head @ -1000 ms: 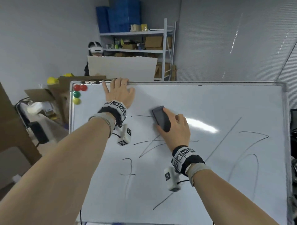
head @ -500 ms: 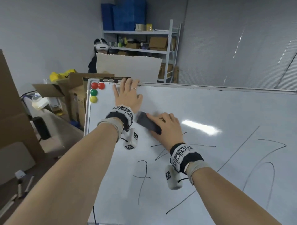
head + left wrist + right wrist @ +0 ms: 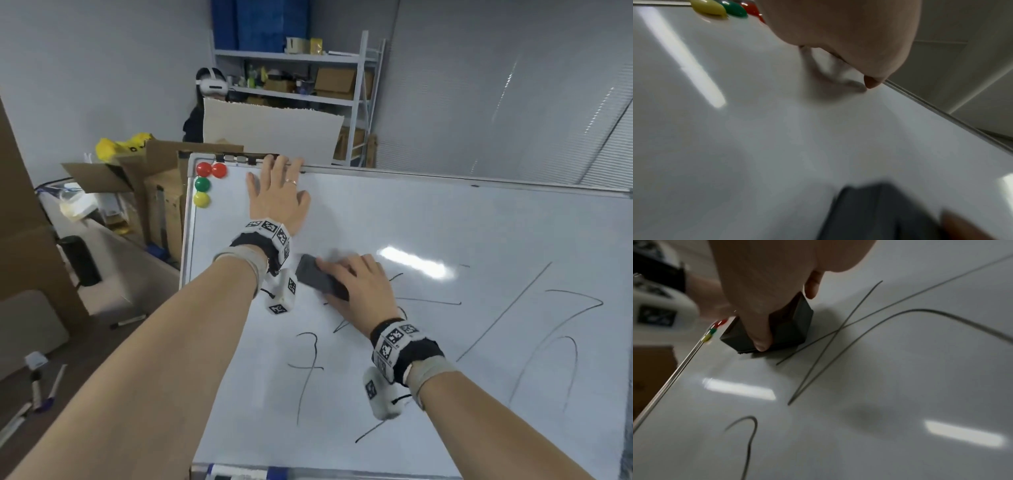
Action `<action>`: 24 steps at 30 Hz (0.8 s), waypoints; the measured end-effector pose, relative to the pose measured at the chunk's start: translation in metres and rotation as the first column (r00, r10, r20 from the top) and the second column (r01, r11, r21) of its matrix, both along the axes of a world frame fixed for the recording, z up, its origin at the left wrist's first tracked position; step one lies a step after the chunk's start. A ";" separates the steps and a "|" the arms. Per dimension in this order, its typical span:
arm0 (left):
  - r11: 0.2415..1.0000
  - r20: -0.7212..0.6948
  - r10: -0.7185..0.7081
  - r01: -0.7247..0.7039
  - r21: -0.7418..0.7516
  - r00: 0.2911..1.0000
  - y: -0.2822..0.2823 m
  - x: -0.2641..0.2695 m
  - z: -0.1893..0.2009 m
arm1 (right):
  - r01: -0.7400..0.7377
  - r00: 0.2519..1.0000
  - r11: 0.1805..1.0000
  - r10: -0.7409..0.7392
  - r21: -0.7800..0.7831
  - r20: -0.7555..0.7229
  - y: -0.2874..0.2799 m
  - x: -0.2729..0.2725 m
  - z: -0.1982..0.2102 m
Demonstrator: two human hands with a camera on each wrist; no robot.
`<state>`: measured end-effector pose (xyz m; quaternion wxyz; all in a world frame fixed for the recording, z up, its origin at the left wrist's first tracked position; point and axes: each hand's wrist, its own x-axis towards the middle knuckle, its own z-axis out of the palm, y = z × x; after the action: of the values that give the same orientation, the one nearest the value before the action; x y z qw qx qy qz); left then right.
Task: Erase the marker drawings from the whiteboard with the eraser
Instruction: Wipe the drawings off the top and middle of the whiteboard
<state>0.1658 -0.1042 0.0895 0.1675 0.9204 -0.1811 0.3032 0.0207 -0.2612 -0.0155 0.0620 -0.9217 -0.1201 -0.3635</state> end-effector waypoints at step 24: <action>0.638 -0.578 0.426 -0.684 -0.354 0.696 0.108 -0.121 -0.170 | -0.138 0.979 0.990 0.131 -0.029 -0.157 0.030 -0.040 -0.077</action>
<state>0.0452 0.0041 -0.0801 0.3536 0.8849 0.2570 0.1610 -0.0192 -0.2310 -0.0924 0.0771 -0.9380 -0.1843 -0.2834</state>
